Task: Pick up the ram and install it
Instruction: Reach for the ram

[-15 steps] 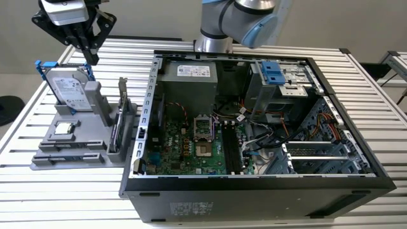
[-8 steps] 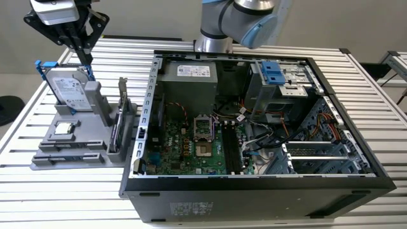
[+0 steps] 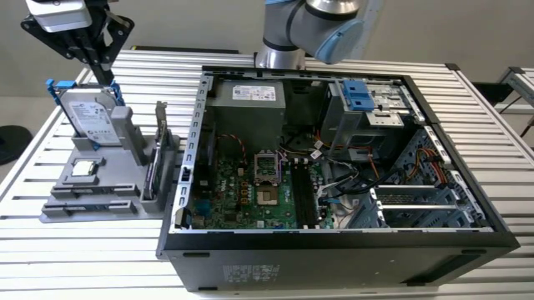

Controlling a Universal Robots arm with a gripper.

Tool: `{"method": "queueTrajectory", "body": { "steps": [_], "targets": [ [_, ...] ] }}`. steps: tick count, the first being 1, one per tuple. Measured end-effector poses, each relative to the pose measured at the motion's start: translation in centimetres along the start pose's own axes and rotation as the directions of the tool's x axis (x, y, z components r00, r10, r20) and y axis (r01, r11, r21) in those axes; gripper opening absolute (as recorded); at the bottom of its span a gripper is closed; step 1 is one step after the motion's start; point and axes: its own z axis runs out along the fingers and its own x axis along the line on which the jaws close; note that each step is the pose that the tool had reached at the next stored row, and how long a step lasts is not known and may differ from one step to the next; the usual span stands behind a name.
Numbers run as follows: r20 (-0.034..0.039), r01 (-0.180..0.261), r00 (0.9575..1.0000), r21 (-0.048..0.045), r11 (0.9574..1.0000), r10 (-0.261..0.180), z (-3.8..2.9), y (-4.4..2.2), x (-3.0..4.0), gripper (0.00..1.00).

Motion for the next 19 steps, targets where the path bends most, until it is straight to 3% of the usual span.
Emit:
{"method": "queueTrajectory", "body": {
  "steps": [13,19],
  "targets": [
    [0.0,0.0,1.0,0.0,1.0,0.0,-0.04,-0.13,1.86,0.0],
    [0.0,0.0,1.0,0.0,1.0,0.0,-0.07,-0.22,3.11,0.0]
  ]
}}
